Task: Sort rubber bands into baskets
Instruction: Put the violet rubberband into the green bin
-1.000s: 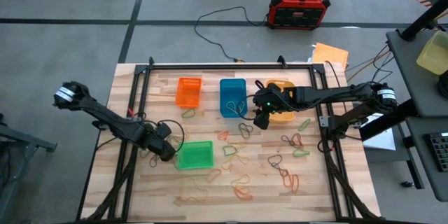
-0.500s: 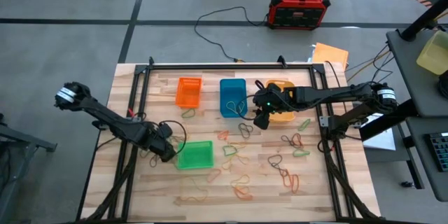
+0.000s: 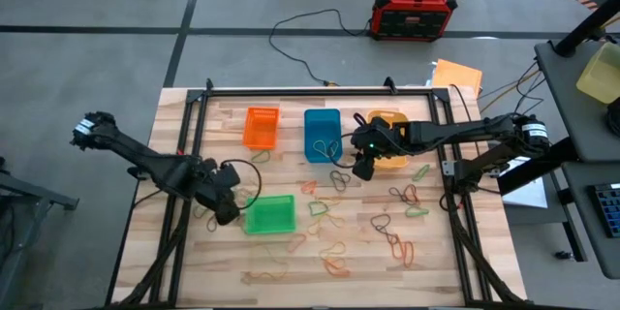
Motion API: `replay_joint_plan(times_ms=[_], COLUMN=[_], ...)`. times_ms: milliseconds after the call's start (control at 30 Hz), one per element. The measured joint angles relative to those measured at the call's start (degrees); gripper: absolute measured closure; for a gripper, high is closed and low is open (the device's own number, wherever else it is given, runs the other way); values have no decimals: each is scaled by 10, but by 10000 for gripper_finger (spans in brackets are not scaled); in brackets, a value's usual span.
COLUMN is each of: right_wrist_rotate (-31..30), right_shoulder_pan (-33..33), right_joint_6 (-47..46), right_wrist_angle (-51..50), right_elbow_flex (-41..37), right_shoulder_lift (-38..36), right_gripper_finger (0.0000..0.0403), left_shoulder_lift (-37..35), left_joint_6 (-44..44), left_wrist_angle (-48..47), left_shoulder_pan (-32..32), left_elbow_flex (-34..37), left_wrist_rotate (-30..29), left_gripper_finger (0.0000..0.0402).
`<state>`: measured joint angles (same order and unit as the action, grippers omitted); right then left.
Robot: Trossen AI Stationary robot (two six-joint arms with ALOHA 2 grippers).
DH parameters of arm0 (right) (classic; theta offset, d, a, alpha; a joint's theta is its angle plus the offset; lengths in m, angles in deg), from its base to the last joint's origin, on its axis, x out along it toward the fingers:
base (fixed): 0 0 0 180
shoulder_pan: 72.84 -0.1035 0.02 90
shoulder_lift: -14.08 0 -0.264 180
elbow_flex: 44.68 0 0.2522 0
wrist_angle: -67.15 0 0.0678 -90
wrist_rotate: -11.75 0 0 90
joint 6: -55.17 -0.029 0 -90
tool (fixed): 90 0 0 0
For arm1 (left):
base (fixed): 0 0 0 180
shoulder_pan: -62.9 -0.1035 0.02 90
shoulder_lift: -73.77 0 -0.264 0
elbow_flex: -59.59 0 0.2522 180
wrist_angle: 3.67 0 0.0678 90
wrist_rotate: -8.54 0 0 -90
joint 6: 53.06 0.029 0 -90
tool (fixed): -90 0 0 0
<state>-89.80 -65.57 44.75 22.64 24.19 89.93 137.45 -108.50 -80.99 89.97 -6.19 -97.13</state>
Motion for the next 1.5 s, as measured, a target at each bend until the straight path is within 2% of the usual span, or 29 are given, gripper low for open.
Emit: replay_joint_plan(times_ms=[167,300,433,533,700,900,1100,1300,1500], right_wrist_rotate=[0,0,0,0,0,0,0,1,15], right_shoulder_pan=[0,0,0,0,0,0,0,0,0], right_joint_6=[0,0,1,1,6,6,5,4,4], right_wrist_angle=[2,5,7,7,7,8,9,11,11], right_elbow_flex=[0,0,0,0,0,0,0,0,0], right_shoulder_lift=[0,0,0,0,0,0,0,0,0], right_gripper_finger=[225,225,225,225,225,225,225,225,225], left_shoulder_lift=[3,3,3,3,3,4,4,4,4], left_joint_6=[73,144,197,226,268,270,271,240,218], left_wrist_angle=[-40,-38,-11,23,114,201,342,383,382], left_shoulder_pan=[0,0,-1,-2,-2,-5,-13,-14,-15], left_elbow_flex=[-98,-159,-193,-192,-144,-54,43,108,129], left_wrist_rotate=[-33,-49,-65,-75,-74,-72,-36,-17,-18], left_gripper_finger=[402,402,402,402,402,402,402,402,401])
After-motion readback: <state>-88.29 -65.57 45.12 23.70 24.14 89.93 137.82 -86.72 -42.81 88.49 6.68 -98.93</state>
